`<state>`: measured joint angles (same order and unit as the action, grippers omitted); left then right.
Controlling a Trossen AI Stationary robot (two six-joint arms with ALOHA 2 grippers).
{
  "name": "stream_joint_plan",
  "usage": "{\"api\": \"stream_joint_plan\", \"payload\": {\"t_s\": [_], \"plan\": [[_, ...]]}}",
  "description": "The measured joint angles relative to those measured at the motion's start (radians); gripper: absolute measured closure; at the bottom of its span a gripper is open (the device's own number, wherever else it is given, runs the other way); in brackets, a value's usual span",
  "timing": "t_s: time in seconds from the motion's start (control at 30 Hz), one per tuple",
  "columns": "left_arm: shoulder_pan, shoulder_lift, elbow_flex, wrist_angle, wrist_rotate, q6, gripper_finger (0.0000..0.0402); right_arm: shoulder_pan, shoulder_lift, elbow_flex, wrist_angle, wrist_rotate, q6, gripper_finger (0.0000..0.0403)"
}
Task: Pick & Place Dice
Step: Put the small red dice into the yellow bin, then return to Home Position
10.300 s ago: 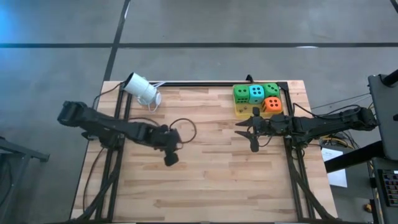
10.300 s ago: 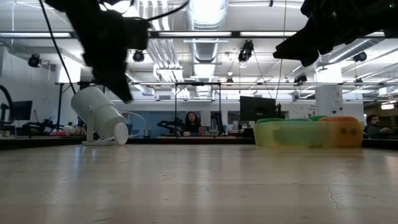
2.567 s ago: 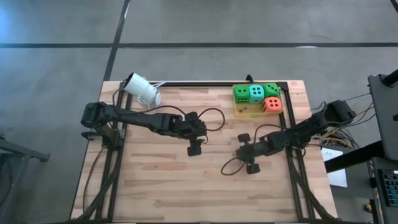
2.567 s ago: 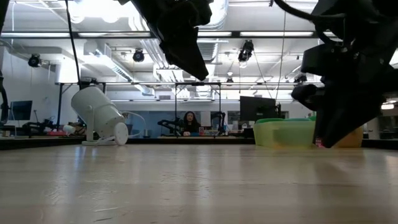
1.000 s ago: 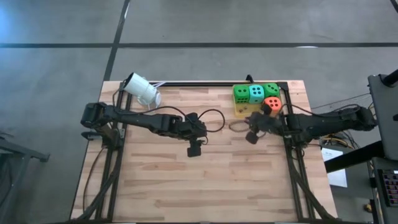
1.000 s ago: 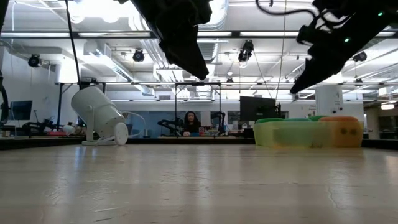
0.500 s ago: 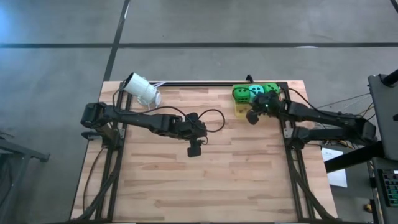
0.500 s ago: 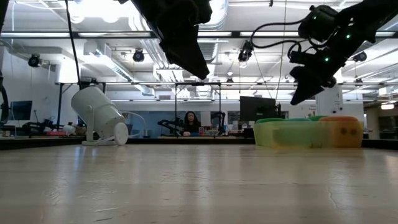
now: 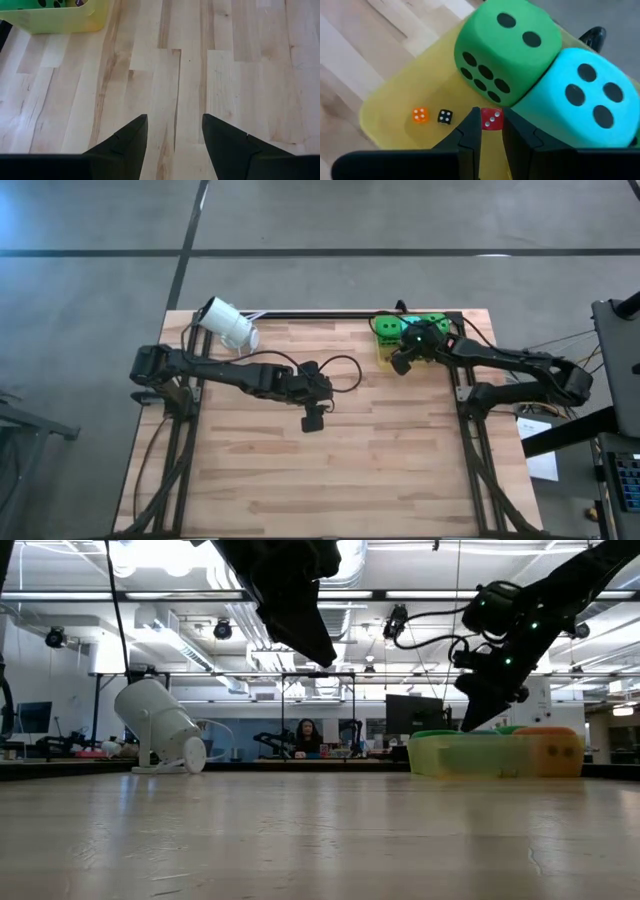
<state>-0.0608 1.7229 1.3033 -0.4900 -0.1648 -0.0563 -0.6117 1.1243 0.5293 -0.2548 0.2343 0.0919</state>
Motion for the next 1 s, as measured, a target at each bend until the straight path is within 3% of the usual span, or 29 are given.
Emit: {"api": "stream_joint_plan", "payload": {"t_s": [0.43, 1.0], "plan": [[0.000, 0.000, 0.000, 0.000, 0.000, 0.000, 0.0208, -0.031, 0.127, 0.000, 0.126, 0.001, 0.018, 0.0338], [0.000, 0.000, 0.000, 0.000, 0.000, 0.000, 0.0206, -0.032, 0.229, 0.077, 0.117, 0.002, 0.089, 0.0200]]}}
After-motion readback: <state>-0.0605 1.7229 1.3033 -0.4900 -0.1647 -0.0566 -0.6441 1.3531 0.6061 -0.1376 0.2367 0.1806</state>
